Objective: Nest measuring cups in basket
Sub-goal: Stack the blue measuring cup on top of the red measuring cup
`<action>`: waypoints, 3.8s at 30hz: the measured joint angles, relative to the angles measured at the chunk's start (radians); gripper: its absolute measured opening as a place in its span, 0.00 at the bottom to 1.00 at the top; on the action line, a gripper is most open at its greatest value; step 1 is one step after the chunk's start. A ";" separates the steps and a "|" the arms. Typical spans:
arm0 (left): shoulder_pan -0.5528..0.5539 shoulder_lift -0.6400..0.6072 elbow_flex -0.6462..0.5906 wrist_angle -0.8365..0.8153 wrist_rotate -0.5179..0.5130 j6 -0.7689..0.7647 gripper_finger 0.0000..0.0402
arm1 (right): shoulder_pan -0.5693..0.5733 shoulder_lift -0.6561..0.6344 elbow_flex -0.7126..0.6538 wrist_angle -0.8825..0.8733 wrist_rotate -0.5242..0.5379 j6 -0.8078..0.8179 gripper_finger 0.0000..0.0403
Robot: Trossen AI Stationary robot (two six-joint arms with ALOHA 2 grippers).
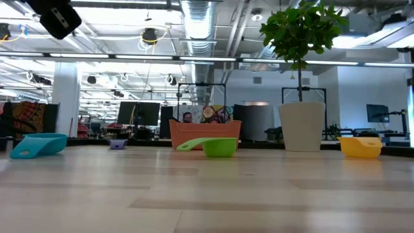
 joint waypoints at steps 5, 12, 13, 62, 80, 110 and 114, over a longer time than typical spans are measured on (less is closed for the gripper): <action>0.036 -0.083 -0.025 -0.011 0.031 0.011 0.00 | -0.010 0.047 -0.097 -0.018 -0.080 0.146 0.05; 0.059 -0.181 -0.085 -0.015 0.008 -0.009 0.00 | -0.070 0.029 -0.201 0.008 -0.176 0.129 0.04; 0.060 -0.189 -0.094 -0.018 0.007 -0.016 0.00 | -0.078 0.017 -0.213 0.002 -0.177 0.120 0.04; 0.325 0.007 -0.119 0.117 -0.230 -0.159 0.11 | -0.888 -0.295 -0.981 1.195 -1.321 -1.595 0.05; 0.324 0.180 -0.118 0.163 -0.304 -0.129 0.11 | -0.736 -0.825 -1.487 0.938 -0.889 -0.859 0.20; 0.324 0.238 -0.117 0.207 -0.156 -0.081 0.11 | -0.060 -0.844 -1.485 0.799 -0.957 0.126 0.42; 0.324 0.238 -0.117 0.207 -0.134 -0.022 0.11 | 0.013 -0.745 -1.455 0.873 -1.048 0.166 0.40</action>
